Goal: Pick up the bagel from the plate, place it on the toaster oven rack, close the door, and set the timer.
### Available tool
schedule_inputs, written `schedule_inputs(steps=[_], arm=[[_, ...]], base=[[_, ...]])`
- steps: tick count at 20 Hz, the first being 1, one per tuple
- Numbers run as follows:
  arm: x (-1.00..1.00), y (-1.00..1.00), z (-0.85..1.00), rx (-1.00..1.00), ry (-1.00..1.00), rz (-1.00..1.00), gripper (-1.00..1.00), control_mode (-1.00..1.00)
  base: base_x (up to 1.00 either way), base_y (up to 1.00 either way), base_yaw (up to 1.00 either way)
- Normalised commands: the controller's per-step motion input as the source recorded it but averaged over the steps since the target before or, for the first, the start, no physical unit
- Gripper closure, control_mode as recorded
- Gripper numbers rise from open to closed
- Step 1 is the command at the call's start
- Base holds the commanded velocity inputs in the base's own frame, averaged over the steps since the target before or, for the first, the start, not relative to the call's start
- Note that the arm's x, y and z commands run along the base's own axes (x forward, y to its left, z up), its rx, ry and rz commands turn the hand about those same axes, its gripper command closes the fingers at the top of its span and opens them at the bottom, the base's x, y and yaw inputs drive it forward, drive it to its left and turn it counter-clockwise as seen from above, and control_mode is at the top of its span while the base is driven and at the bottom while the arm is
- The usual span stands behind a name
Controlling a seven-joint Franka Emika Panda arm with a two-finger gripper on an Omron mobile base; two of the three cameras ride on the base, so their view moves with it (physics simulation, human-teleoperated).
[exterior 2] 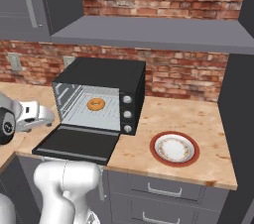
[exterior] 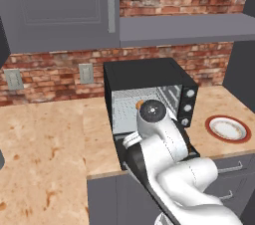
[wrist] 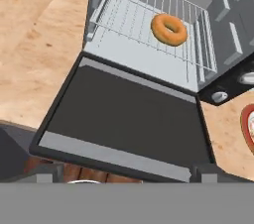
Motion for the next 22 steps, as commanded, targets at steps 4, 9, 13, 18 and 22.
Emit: schedule_inputs(steps=[4,9,13,18,22], arm=[[-0.73,0.23,0.00,-0.18,0.03,0.18,-1.00,-1.00],[-0.18,0.07,-0.18,-0.16,0.06,0.14,-1.00,-1.00],[0.00,0.16,-0.35,-0.14,0.05,0.12,-1.00,-1.00],[-0.05,0.23,-0.43,-0.16,0.04,0.10,-1.00,-1.00],[0.00,0.11,-0.41,-0.15,0.01,0.04,-1.00,-1.00]], base=[[0.00,0.00,0.00],[0.00,0.00,0.00],[0.00,0.00,0.00],[0.00,0.00,0.00],[0.00,0.00,0.00]])
